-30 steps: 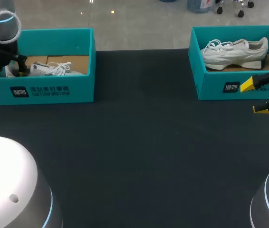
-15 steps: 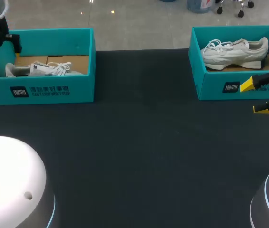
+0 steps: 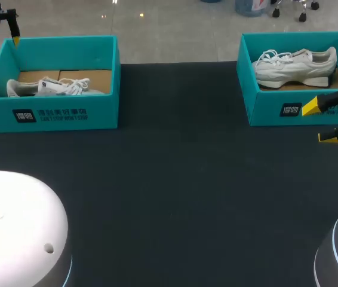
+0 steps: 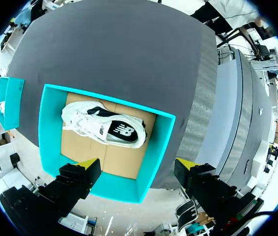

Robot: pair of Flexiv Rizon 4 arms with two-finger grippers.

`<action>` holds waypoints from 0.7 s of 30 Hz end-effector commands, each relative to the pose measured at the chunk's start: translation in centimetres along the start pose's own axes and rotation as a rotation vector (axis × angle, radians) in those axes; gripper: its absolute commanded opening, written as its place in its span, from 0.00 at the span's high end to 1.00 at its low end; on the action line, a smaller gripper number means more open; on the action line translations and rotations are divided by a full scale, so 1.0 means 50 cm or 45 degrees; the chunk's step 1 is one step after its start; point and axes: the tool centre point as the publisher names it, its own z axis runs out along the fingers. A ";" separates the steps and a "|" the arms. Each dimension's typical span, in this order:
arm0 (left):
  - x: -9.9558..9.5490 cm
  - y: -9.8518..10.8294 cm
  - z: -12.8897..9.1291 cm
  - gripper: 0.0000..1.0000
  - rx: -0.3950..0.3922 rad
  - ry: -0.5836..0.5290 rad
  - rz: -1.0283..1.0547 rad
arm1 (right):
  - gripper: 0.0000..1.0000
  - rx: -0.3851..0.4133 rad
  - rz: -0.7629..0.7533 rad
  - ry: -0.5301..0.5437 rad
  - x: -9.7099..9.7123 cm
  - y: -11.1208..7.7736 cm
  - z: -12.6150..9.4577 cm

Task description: Take the shoe out of the shoebox, open the shoe tongue, remove and reinsert the insole, then place the shoe into the shoebox

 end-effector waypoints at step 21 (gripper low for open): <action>0.001 -0.002 0.000 0.00 -0.003 0.001 0.000 | 0.00 -0.255 -0.029 -0.343 0.010 0.224 -0.033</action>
